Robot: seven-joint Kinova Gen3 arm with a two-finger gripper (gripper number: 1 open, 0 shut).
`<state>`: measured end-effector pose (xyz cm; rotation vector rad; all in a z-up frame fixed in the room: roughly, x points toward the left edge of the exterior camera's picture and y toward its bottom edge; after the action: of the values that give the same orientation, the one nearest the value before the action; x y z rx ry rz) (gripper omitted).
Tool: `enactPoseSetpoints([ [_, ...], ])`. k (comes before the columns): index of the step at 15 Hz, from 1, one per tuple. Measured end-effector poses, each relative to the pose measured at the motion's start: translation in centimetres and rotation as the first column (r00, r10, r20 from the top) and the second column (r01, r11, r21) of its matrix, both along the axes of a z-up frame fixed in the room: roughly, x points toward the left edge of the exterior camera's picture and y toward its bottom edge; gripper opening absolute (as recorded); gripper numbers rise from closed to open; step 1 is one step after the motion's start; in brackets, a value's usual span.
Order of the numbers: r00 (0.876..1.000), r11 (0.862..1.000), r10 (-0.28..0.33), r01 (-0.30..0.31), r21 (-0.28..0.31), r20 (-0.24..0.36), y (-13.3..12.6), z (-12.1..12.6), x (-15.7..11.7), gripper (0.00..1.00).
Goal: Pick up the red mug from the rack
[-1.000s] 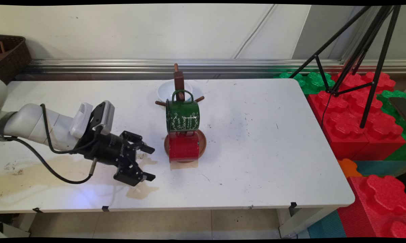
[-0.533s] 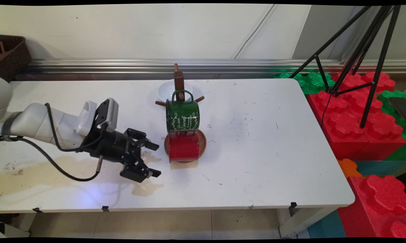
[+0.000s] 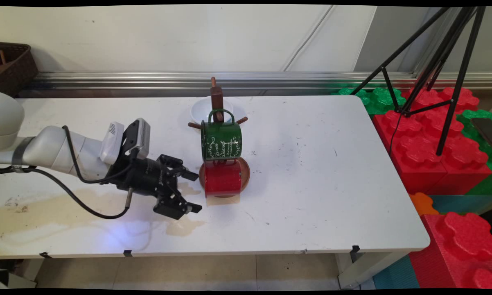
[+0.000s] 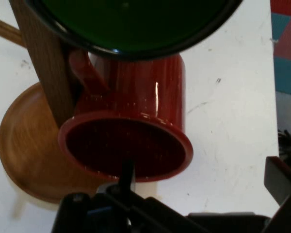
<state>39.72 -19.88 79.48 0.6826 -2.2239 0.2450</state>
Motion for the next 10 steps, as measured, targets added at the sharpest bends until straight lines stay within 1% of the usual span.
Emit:
enactPoseSetpoints([
  [10,1.000,1.000,0.008,-0.008,-0.023,-0.005,-0.51,-0.06,-0.97,1.00],
])
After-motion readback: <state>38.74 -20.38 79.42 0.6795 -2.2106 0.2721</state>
